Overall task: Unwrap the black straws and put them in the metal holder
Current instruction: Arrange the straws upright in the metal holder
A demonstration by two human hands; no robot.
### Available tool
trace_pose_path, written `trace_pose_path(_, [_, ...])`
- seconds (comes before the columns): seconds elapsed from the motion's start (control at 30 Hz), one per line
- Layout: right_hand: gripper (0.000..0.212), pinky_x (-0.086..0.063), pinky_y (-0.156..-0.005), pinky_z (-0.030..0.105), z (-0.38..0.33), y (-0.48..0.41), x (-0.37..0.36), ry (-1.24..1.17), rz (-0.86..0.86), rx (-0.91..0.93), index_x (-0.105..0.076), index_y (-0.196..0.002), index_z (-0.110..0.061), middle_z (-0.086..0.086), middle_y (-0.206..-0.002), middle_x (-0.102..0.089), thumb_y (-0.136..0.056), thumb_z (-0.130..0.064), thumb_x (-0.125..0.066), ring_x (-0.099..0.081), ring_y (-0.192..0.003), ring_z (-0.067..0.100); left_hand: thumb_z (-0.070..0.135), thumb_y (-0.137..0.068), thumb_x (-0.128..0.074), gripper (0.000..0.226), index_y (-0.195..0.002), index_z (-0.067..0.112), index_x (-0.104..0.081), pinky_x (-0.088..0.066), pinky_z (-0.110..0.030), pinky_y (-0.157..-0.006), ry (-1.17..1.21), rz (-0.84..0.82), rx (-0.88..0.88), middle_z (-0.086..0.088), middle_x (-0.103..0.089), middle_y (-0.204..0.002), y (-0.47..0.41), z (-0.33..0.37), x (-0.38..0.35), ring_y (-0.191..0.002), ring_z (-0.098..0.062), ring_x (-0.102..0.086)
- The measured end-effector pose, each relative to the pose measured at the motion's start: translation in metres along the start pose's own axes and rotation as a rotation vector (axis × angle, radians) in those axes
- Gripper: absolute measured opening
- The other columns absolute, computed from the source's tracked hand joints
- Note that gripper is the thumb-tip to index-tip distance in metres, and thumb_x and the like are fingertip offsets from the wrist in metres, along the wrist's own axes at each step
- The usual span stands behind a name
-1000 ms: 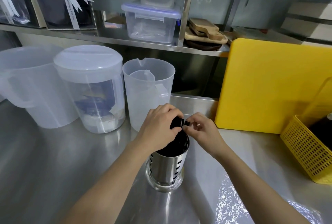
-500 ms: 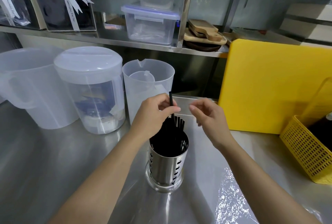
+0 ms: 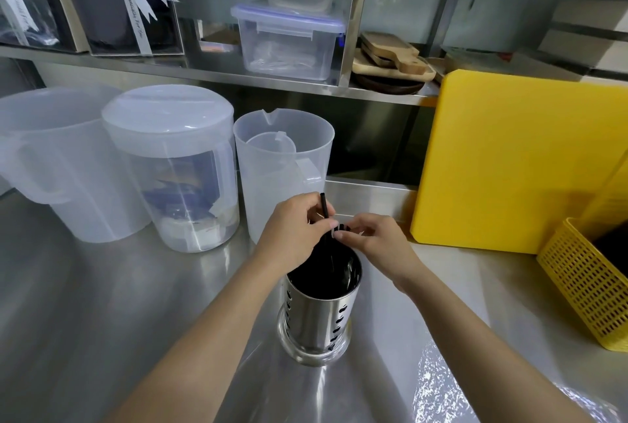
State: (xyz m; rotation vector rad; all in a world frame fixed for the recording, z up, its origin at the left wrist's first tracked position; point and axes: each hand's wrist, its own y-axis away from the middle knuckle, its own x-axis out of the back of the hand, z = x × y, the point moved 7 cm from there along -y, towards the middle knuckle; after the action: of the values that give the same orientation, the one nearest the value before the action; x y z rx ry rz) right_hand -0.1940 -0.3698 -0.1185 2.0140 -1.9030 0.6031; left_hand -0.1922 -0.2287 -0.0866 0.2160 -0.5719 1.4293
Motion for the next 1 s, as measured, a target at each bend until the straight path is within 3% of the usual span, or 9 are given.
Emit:
trace_pose_path(0.13, [0.017, -0.054, -0.08, 0.041, 0.003, -0.005, -0.001, -0.016, 0.028, -0.014, -0.072, -0.087, -0.009, 0.004, -0.08, -0.068, -0.079, -0.024, -0.068, -0.065, -0.082, 0.023, 0.018, -0.08, -0.065, 0.003, -0.082, 0.018, -0.064, -0.041, -0.013, -0.067, -0.027, -0.013, 0.009, 0.004, -0.067, -0.079, 0.0, -0.002, -0.001, -0.077, -0.01, -0.06])
trace_pose_path(0.37, [0.018, -0.057, -0.079, 0.042, -0.001, -0.015, -0.005, 0.039, 0.019, 0.002, -0.073, -0.087, -0.008, 0.008, -0.08, -0.071, -0.078, -0.023, -0.069, -0.067, -0.079, 0.02, 0.021, -0.08, -0.066, 0.004, -0.083, 0.018, -0.065, -0.045, -0.02, -0.07, -0.046, -0.04, 0.0, 0.001, -0.07, -0.084, 0.001, -0.003, -0.002, -0.078, -0.013, -0.061])
trace_pose_path(0.53, [0.014, -0.048, -0.067, 0.027, -0.013, -0.013, 0.001, 0.03, 0.046, 0.055, -0.074, -0.082, -0.013, -0.001, -0.075, -0.064, -0.076, -0.025, -0.071, -0.056, -0.07, 0.013, 0.023, -0.082, -0.064, 0.006, -0.086, 0.018, -0.066, -0.045, -0.018, -0.07, -0.029, -0.054, -0.008, 0.001, -0.069, -0.085, 0.0, -0.002, -0.001, -0.079, -0.012, -0.061])
trace_pose_path(0.63, [0.013, -0.043, -0.063, 0.025, -0.025, -0.01, 0.011, 0.005, 0.065, 0.093, -0.075, -0.082, -0.016, 0.002, -0.078, -0.064, -0.075, -0.026, -0.072, -0.053, -0.069, 0.011, 0.023, -0.086, -0.059, 0.009, -0.09, 0.019, -0.066, -0.042, -0.013, -0.07, -0.009, -0.021, -0.01, 0.001, -0.069, -0.091, 0.001, -0.001, 0.001, -0.085, -0.012, -0.061])
trace_pose_path(0.7, [0.007, -0.044, -0.061, 0.019, -0.037, -0.006, 0.017, -0.049, 0.055, 0.12, -0.074, -0.079, -0.017, 0.001, -0.075, -0.065, -0.076, -0.022, -0.071, -0.056, -0.066, 0.004, 0.023, -0.088, -0.057, 0.014, -0.096, 0.02, -0.067, -0.042, -0.015, -0.078, 0.008, -0.02, -0.021, 0.001, -0.069, -0.098, 0.0, 0.001, 0.001, -0.094, -0.013, -0.06])
trace_pose_path(0.83, [0.006, -0.042, -0.053, 0.007, -0.06, 0.002, 0.026, -0.218, 0.009, 0.213, -0.071, -0.081, -0.012, -0.016, -0.056, -0.066, -0.078, -0.008, -0.067, -0.058, -0.057, -0.005, 0.021, -0.089, -0.055, 0.021, -0.106, 0.025, -0.066, -0.045, -0.03, -0.096, 0.077, -0.085, -0.055, 0.001, -0.069, -0.109, -0.001, 0.01, -0.002, -0.108, -0.012, -0.06])
trace_pose_path(1.0, [0.011, -0.044, -0.054, 0.007, -0.081, 0.007, 0.024, -0.256, -0.044, 0.323, -0.069, -0.078, -0.014, -0.018, -0.057, -0.066, -0.08, -0.004, -0.064, -0.061, -0.058, -0.001, 0.01, -0.091, -0.048, 0.033, -0.105, 0.038, -0.059, -0.043, -0.035, -0.104, 0.156, -0.197, -0.117, 0.002, -0.067, -0.113, 0.002, 0.019, -0.005, -0.113, -0.011, -0.059])
